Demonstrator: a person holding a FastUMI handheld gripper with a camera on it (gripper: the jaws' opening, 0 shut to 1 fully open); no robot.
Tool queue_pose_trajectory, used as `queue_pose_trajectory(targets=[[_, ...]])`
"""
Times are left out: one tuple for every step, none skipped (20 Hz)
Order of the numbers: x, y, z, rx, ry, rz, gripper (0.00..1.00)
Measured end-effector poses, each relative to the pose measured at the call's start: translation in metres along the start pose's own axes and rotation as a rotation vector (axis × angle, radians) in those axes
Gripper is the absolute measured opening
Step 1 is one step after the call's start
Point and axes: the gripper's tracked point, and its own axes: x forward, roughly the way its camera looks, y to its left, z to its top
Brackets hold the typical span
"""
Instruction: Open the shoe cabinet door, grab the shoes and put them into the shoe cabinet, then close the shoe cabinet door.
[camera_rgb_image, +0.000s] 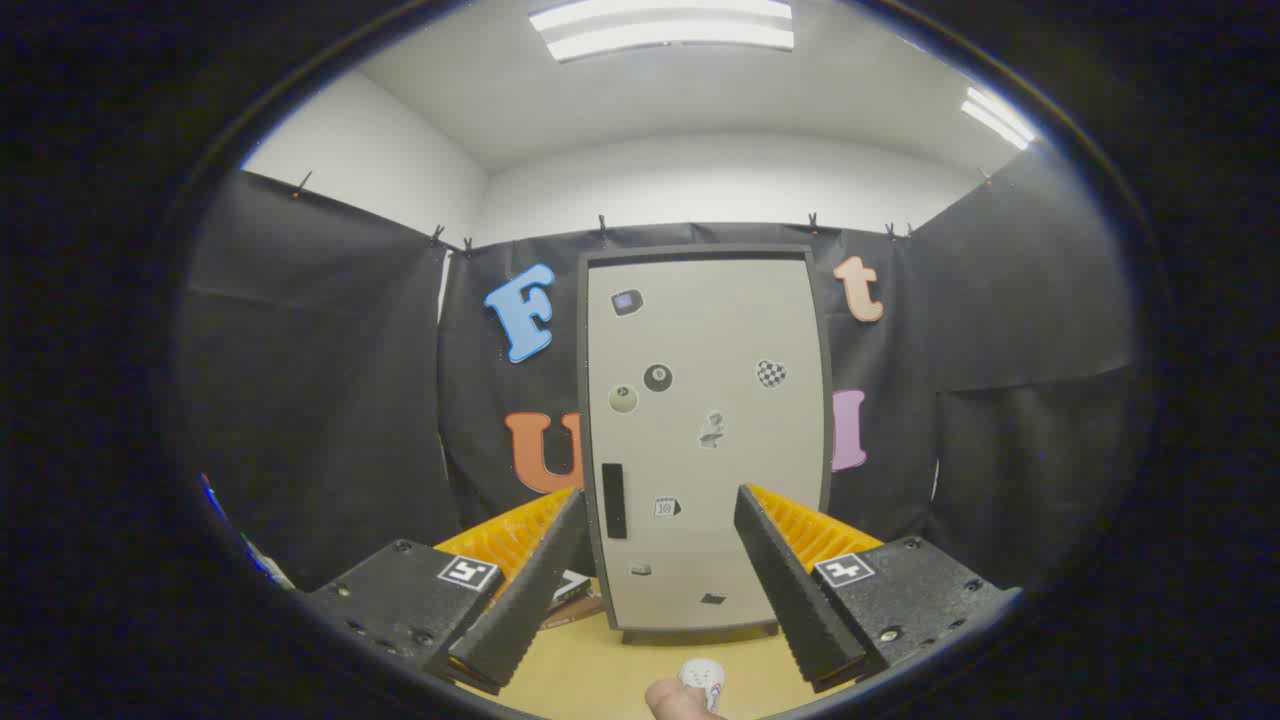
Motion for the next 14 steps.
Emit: queue_pose_trajectory(targets=[[-0.002, -0.002, 0.001, 0.006, -0.002, -0.007, 1.0], [-0.002, -0.003, 0.0, 0.009, 0.002, -0.013, 1.0], [-0.002, -0.005, -0.001, 0.009, 0.009, -0.02, 1.0], [-0.002, -0.008, -0.002, 0.008, 0.014, -0.029, 1.0], [-0.002, -0.01, -0.003, 0.005, 0.024, -0.039, 1.0], [-0.002, -0.013, -0.005, 0.005, 0.028, -0.046, 1.0], [-0.001, -0.015, -0.007, -0.001, 0.035, -0.055, 1.0], [-0.001, -0.017, -0.009, -0.008, 0.038, -0.064, 1.0], [0.0, -0.019, -0.01, -0.018, 0.043, -0.072, 1.0], [0.001, -0.021, -0.014, -0.027, 0.048, -0.081, 1.0], [0.002, -0.023, -0.016, -0.031, 0.054, -0.085, 1.0], [0.003, -0.024, -0.02, -0.032, 0.062, -0.087, 1.0], [0.004, -0.025, -0.022, -0.029, 0.063, -0.088, 1.0], [0.005, -0.026, -0.026, -0.025, 0.066, -0.091, 1.0]])
